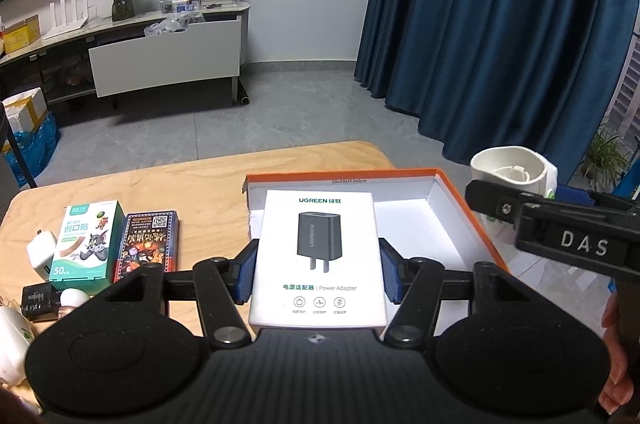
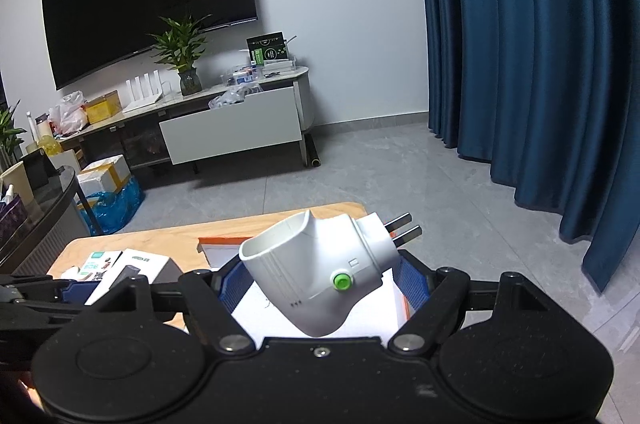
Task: Organize rigid objects
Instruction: 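Lower and release the box from left tool while right tool drops the plug inside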
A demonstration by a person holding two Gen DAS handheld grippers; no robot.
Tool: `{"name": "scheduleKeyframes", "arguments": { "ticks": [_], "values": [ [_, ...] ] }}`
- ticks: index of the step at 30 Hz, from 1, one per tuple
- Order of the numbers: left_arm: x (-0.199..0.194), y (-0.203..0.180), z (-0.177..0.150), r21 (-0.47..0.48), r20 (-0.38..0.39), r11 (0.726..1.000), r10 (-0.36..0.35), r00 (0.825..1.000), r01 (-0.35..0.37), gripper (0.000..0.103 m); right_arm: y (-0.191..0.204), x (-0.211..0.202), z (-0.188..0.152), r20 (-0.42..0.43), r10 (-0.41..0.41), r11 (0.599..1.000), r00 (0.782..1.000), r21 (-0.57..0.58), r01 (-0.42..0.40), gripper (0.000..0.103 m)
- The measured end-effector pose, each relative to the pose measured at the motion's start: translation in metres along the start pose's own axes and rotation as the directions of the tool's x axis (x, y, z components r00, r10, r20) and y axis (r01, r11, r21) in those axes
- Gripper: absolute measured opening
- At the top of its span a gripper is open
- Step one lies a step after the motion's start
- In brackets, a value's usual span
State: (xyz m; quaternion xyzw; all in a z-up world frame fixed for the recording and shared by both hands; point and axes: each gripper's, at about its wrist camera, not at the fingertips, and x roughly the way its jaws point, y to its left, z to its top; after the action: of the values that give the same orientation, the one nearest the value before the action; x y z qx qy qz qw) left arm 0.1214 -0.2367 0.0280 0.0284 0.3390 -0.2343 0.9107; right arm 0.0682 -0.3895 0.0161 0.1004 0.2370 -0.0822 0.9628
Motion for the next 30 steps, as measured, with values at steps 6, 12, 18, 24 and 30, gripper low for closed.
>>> {"name": "scheduleKeyframes", "arguments": {
  "ticks": [6,12,18,24,30],
  "values": [
    [-0.0009,0.0014,0.0007,-0.001,0.001,1.000,-0.010,1.000,0.010,0.060,0.0007,-0.0037,0.0012,-0.008,-0.011,1.000,1.000,0.004,0.011,0.091],
    [-0.0008,0.0021,-0.0008,0.004,0.004,1.000,-0.024,1.000,0.024,0.060,0.0012,-0.0053,0.0047,-0.013,-0.017,1.000,1.000,0.000,0.017,0.091],
    [-0.0002,0.0016,-0.0017,0.006,0.003,1.000,-0.026,1.000,0.026,0.060,0.0020,-0.0038,0.0035,-0.017,-0.017,1.000,1.000,0.011,0.018,0.091],
    [0.0013,0.0009,-0.0022,0.011,0.000,1.000,-0.026,1.000,0.026,0.060,0.0024,0.0011,0.0042,-0.027,-0.021,1.000,0.999,0.011,0.021,0.091],
    [0.0028,-0.0003,-0.0028,0.017,-0.003,0.999,-0.029,1.000,0.029,0.060,0.0015,0.0023,0.0036,-0.028,-0.021,1.000,0.999,0.009,0.021,0.091]
  ]
}}
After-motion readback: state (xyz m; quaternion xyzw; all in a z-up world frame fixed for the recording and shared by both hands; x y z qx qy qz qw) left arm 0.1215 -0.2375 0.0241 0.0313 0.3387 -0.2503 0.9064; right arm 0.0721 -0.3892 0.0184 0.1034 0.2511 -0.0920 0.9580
